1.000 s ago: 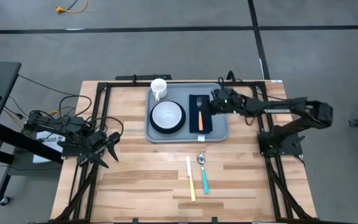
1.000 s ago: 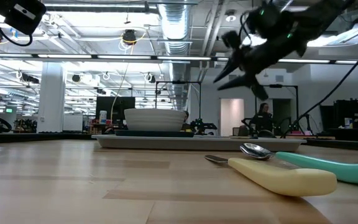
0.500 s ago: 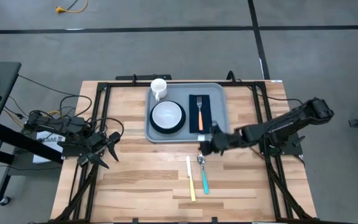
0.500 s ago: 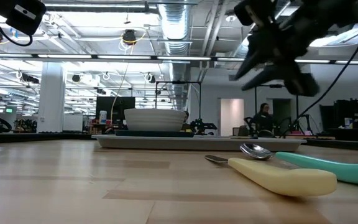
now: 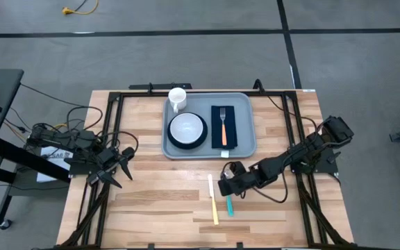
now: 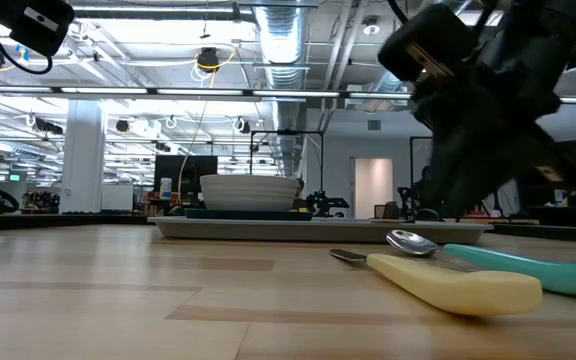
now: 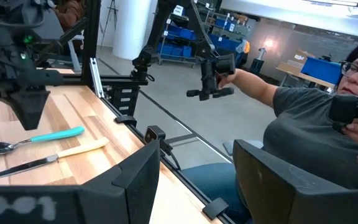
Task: Set up tray
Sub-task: Put the blue spoon on top of the dark blue napkin to the left side of the orange fork
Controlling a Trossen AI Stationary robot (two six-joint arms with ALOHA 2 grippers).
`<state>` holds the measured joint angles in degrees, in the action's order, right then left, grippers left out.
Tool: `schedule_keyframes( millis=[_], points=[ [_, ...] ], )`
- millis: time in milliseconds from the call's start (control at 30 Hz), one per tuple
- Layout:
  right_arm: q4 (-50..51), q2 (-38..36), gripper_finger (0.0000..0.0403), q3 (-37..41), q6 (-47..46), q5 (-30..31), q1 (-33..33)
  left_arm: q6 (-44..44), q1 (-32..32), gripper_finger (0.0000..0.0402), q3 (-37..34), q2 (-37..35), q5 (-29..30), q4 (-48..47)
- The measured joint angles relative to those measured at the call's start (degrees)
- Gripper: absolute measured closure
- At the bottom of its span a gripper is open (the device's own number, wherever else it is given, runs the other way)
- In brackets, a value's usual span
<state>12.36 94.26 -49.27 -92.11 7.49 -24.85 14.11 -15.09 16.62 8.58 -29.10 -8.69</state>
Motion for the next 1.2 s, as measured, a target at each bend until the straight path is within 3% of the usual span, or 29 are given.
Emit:
schedule_keyframes(
  millis=[167, 300, 800, 1200],
  points=[
    [9.4, 0.2, 0.0317, -3.0, -1.4, -1.2, 0.2, 0.0, 0.0, 0.0209, 0.0, 0.0, 0.0, 0.0],
    [10.2, 0.2, 0.0317, -4.9, -0.5, -1.5, 0.7, 0.0, 0.0, 0.0209, 0.0, 0.0, 0.0, -0.4],
    [5.7, 0.7, 0.0317, -5.9, 9.9, -7.7, 4.9, 0.1, 0.0, 0.0209, 0.0, 0.0, 0.0, -0.9],
    [4.1, 0.7, 0.0317, -5.9, 9.5, -8.8, 7.4, 0.1, 0.0, 0.0209, 0.0, 0.0, 0.0, -0.9]
  ],
)
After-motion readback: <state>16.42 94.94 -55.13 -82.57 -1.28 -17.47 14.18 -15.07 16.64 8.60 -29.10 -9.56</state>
